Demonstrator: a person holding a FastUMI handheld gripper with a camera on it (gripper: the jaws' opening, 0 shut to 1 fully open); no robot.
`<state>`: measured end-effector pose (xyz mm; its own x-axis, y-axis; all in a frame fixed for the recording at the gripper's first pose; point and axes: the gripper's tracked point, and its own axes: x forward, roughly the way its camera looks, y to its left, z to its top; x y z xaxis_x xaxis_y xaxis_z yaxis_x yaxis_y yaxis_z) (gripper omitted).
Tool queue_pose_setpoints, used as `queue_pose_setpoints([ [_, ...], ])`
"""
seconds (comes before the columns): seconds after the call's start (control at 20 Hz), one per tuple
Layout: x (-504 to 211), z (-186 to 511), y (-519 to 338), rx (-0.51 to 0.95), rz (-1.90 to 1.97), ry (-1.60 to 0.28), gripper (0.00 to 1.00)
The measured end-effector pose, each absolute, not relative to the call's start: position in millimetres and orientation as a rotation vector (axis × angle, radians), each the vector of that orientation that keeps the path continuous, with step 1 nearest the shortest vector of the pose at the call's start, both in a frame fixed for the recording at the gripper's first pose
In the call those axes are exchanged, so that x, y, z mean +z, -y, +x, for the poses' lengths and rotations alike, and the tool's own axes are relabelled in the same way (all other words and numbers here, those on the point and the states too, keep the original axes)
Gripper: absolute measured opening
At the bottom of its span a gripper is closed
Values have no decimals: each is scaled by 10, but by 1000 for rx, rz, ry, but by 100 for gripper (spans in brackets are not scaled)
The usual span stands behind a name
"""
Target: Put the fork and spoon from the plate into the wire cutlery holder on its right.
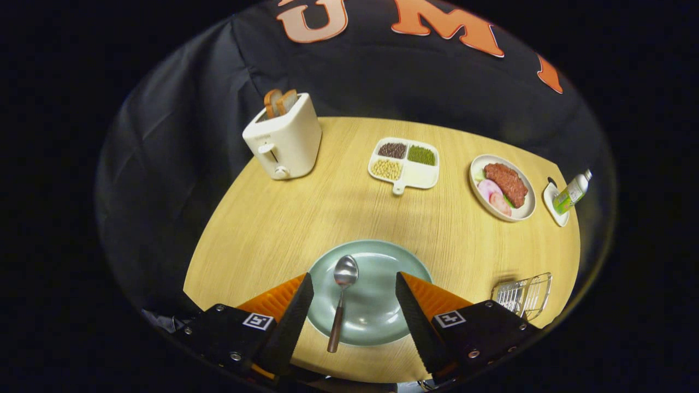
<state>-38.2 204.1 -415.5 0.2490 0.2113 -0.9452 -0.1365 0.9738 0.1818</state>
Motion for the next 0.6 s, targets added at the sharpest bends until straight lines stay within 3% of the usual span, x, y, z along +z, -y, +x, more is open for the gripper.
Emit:
queue_pose_setpoints([
  [0.3,-4582,-673,-2123,272,22,-1504,84],
  [0.5,-4808,-885,-2195,251,16,-1630,72],
  [0.6,-4872,-950,-2198,236,20,-1672,61],
])
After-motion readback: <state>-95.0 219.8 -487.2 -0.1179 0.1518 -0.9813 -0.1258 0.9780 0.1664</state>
